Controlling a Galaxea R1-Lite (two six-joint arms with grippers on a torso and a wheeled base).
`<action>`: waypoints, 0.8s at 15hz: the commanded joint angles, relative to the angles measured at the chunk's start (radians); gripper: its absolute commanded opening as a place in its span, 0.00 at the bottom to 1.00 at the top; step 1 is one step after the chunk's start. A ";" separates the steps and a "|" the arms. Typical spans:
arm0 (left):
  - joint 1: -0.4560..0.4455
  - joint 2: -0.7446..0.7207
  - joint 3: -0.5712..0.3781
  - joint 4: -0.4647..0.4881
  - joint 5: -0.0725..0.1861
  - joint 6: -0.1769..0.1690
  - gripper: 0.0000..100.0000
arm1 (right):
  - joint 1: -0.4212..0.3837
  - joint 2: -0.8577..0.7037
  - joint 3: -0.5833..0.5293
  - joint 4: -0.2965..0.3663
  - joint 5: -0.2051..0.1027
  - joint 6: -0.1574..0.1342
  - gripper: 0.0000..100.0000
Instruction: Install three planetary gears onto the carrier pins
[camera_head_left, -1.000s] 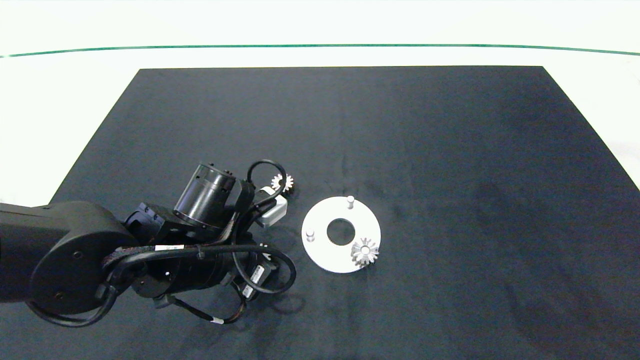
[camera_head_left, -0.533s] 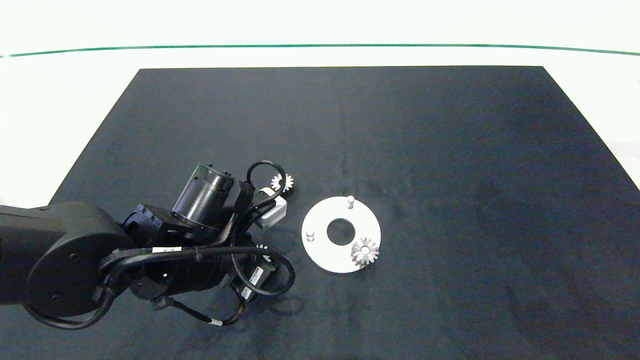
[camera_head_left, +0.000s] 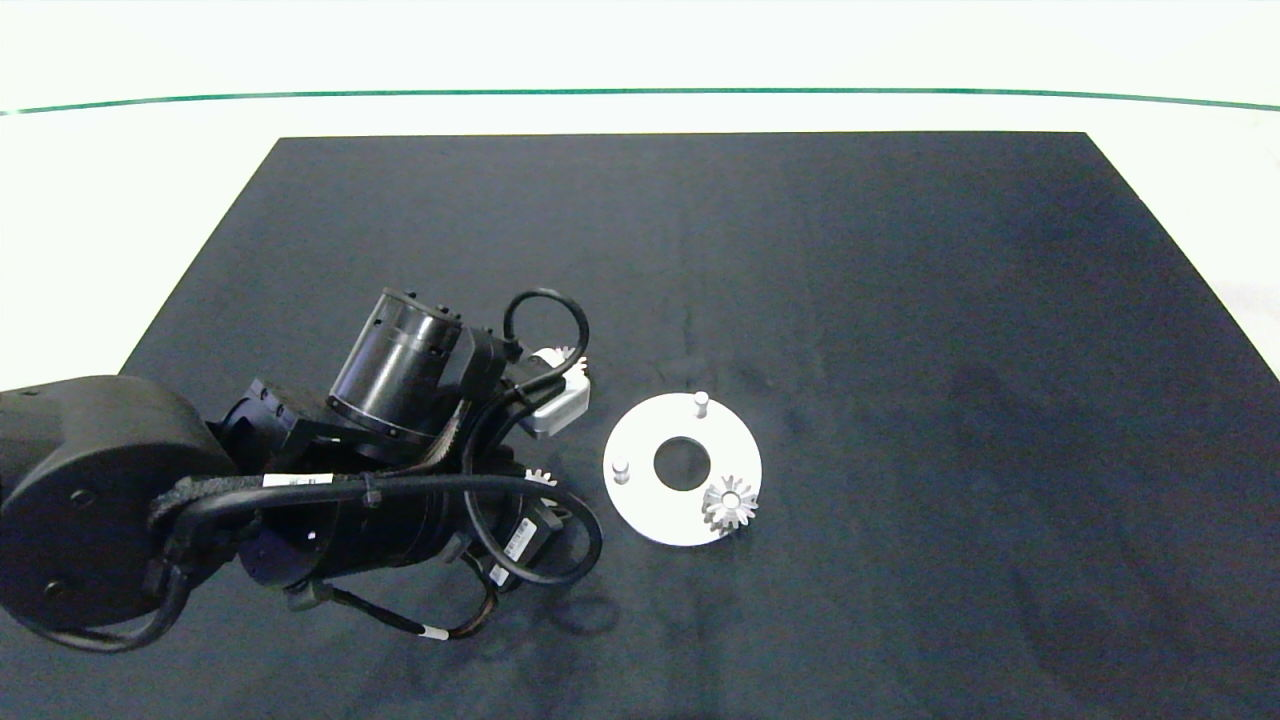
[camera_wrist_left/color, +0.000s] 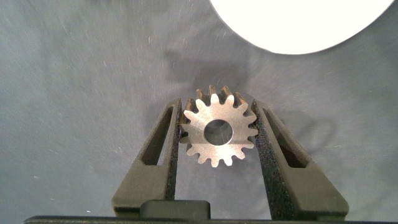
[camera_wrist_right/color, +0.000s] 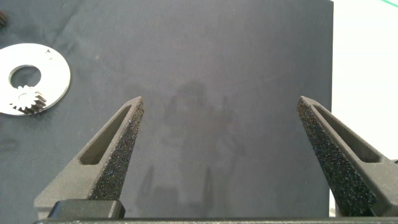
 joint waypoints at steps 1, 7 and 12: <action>-0.055 0.005 -0.134 0.102 0.001 -0.001 0.22 | 0.001 -0.001 0.000 0.001 -0.002 -0.002 1.00; -0.097 0.098 -0.289 0.140 0.003 0.000 0.22 | 0.001 -0.001 0.005 0.003 -0.003 -0.003 1.00; -0.103 0.152 -0.310 0.139 0.004 0.002 0.22 | 0.001 -0.001 0.009 0.001 -0.003 -0.011 1.00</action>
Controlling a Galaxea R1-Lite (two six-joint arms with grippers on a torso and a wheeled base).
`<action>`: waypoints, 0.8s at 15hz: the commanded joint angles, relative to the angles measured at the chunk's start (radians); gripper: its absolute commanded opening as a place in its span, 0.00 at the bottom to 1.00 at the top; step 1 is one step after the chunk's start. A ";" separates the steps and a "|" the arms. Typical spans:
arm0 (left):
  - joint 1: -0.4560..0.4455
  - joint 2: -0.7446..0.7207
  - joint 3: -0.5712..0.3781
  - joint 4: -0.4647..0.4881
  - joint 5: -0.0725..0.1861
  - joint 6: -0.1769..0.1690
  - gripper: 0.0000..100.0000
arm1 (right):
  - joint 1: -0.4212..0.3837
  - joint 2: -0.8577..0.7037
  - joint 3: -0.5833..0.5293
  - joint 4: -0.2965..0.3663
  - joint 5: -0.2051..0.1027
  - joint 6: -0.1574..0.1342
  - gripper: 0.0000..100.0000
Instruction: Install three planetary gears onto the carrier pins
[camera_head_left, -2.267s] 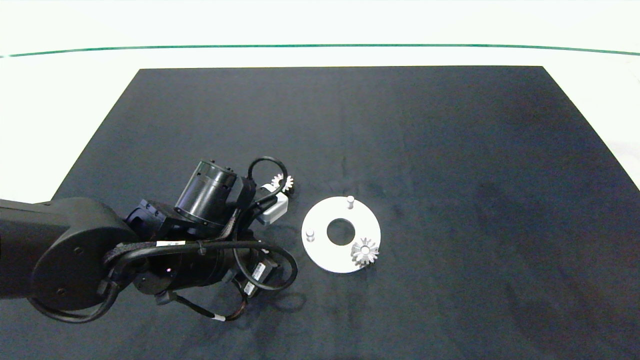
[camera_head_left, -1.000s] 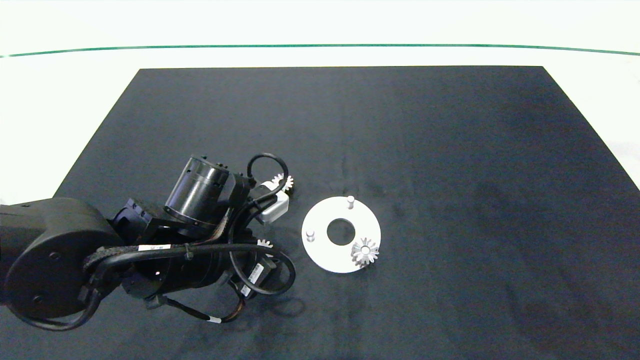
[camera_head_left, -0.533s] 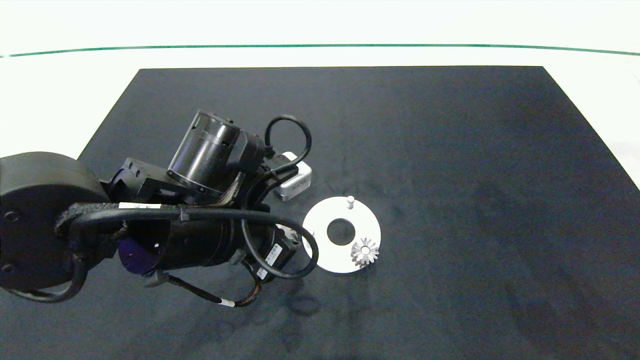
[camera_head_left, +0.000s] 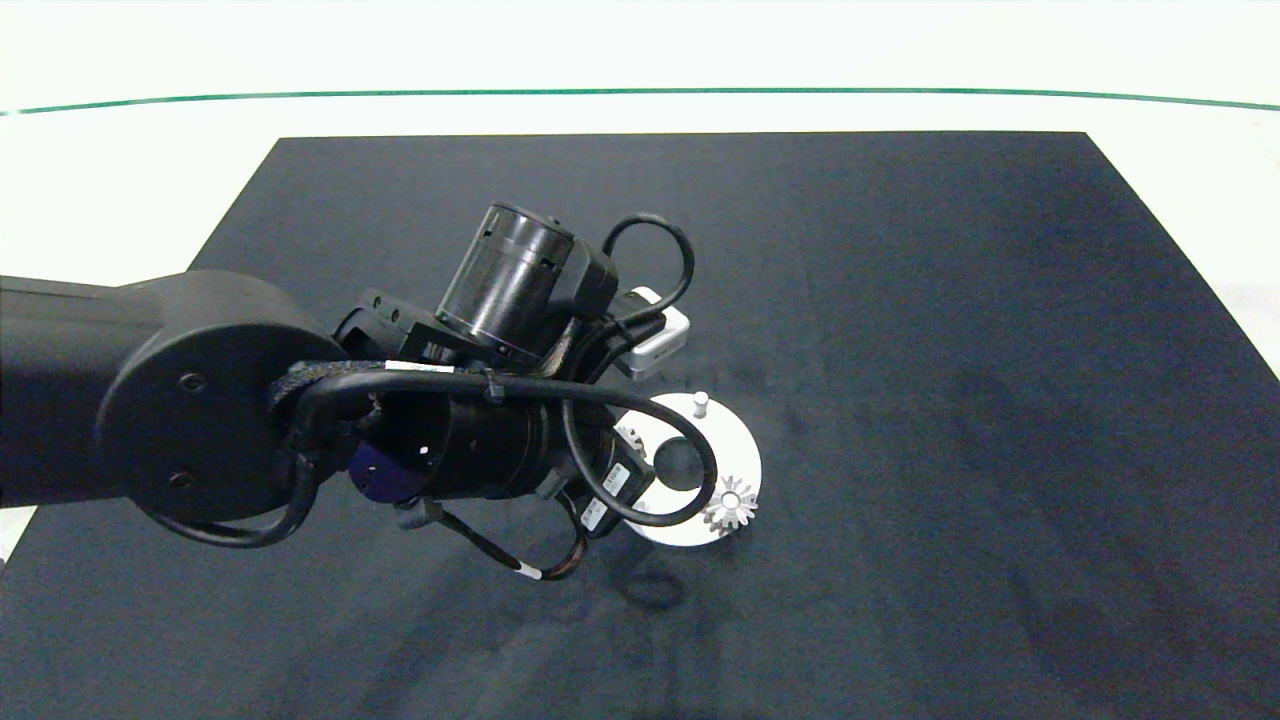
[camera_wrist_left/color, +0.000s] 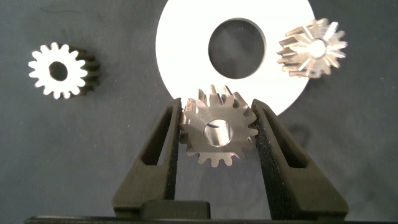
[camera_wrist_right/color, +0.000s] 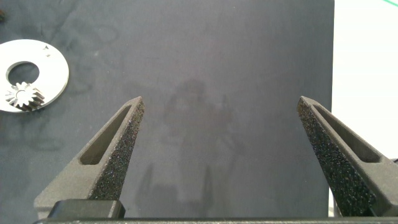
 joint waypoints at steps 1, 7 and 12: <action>-0.003 0.039 -0.012 0.001 0.002 0.005 0.22 | 0.000 0.000 0.002 0.001 -0.002 -0.008 1.00; -0.011 0.065 -0.034 0.001 0.002 0.017 0.22 | 0.000 -0.002 0.002 0.001 -0.002 -0.008 1.00; -0.023 0.080 -0.031 0.001 0.003 0.017 0.22 | 0.000 -0.003 0.002 0.001 -0.002 -0.008 1.00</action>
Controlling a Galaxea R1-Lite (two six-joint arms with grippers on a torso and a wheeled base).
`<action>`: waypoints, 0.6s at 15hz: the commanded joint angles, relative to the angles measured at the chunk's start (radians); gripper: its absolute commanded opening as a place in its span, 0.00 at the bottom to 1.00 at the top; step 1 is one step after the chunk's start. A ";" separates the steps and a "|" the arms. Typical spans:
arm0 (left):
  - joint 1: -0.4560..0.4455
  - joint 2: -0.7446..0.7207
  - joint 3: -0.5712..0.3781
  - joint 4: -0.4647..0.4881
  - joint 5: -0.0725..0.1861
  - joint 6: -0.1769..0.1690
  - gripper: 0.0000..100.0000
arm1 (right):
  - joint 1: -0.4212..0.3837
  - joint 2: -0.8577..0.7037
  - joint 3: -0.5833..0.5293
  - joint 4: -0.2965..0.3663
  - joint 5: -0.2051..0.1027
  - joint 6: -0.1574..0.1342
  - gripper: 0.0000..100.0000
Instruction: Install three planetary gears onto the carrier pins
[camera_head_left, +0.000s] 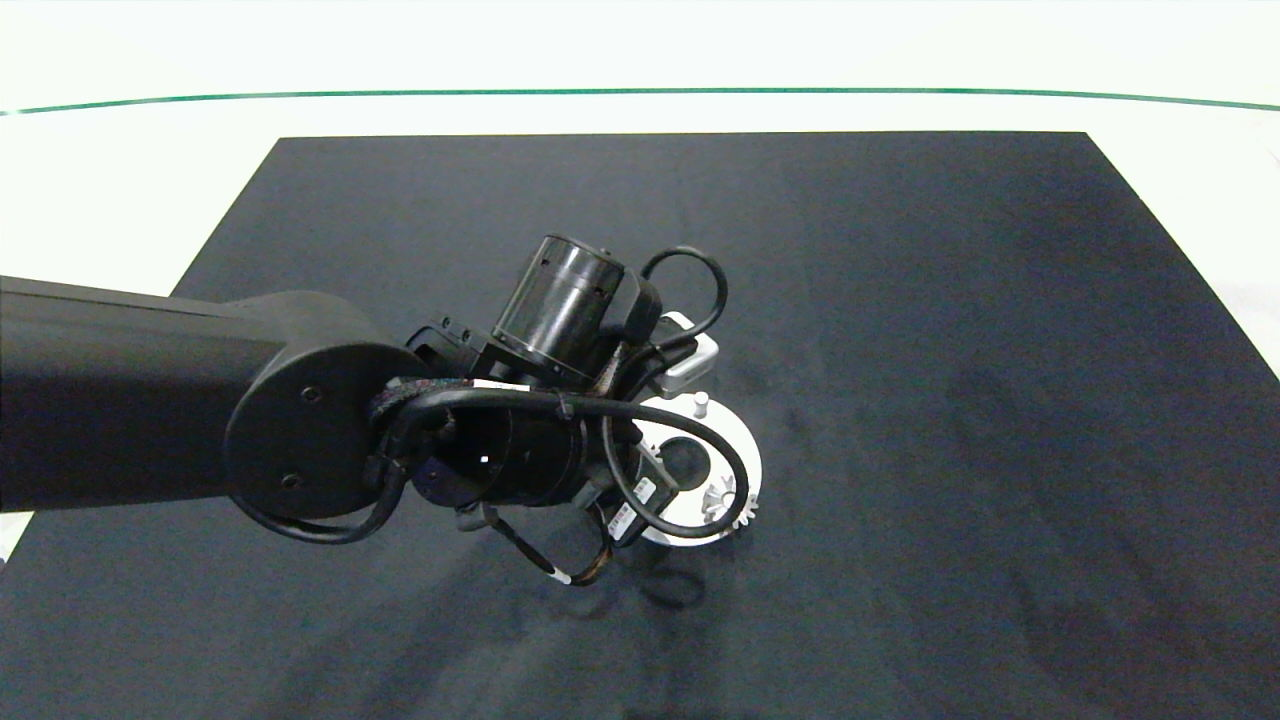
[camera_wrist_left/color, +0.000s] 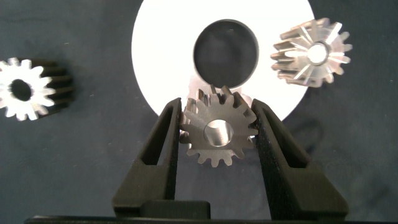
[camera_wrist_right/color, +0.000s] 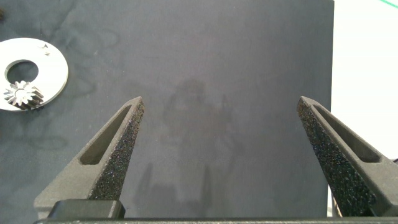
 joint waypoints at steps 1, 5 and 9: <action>-0.007 0.008 0.001 0.000 0.001 0.001 0.22 | 0.000 -0.002 0.000 0.001 -0.002 -0.002 1.00; 0.000 0.004 0.001 0.002 0.003 0.002 0.22 | 0.000 -0.002 0.000 0.001 -0.002 -0.002 1.00; 0.008 -0.009 0.002 0.003 0.003 0.007 0.22 | 0.000 -0.002 0.000 0.001 -0.002 -0.002 1.00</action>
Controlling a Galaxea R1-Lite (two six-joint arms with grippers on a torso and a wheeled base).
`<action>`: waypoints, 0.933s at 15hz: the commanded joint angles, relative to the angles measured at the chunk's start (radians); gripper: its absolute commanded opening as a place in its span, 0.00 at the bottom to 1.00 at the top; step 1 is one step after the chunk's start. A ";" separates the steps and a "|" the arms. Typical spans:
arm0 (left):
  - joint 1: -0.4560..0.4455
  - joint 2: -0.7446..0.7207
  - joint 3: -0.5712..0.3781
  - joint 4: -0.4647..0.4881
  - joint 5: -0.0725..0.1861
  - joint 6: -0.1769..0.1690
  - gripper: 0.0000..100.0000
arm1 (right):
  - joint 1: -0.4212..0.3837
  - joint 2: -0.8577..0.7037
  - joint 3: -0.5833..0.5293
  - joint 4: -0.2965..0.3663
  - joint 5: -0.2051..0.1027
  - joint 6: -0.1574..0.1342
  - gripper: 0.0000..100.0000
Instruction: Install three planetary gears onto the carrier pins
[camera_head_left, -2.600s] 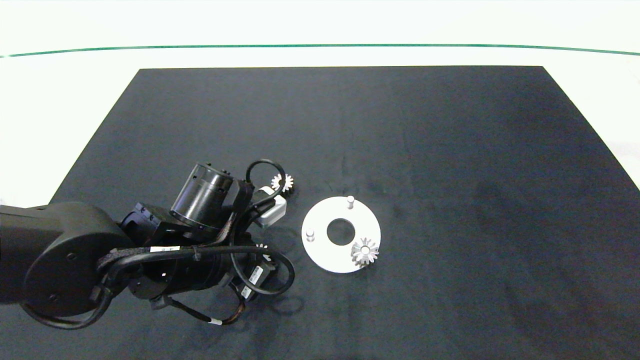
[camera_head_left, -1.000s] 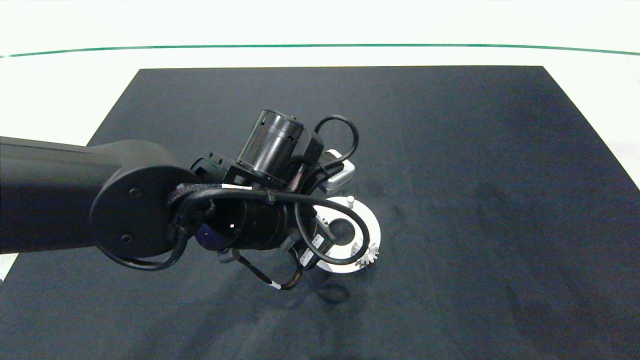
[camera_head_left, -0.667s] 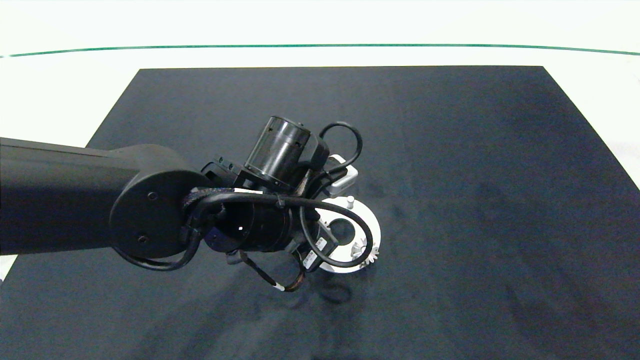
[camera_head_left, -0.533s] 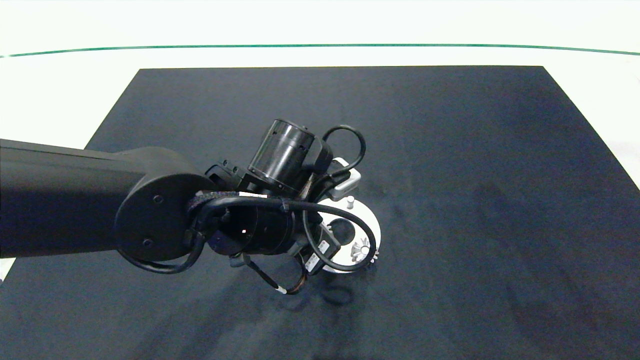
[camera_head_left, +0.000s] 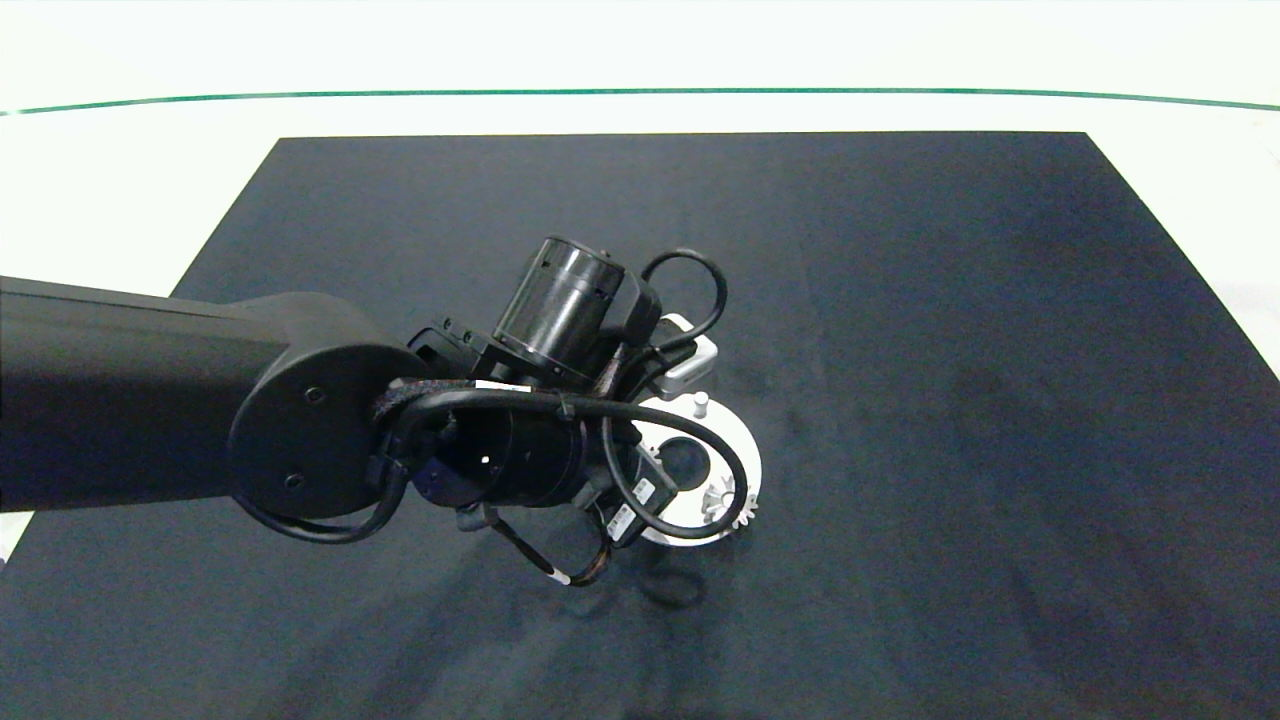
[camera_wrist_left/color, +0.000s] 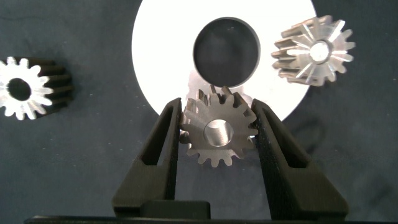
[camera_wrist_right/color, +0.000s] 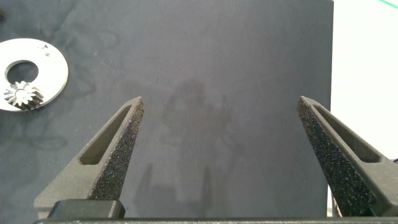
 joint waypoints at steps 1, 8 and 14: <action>0.005 -0.015 0.001 0.001 0.001 0.004 0.22 | 0.000 0.000 0.000 0.001 -0.002 -0.002 1.00; 0.024 -0.013 0.010 0.001 0.009 0.013 0.22 | 0.000 0.000 0.000 0.001 -0.002 -0.002 1.00; 0.021 -0.007 0.018 0.000 0.010 0.013 0.22 | 0.000 -0.003 0.000 0.002 -0.002 -0.002 1.00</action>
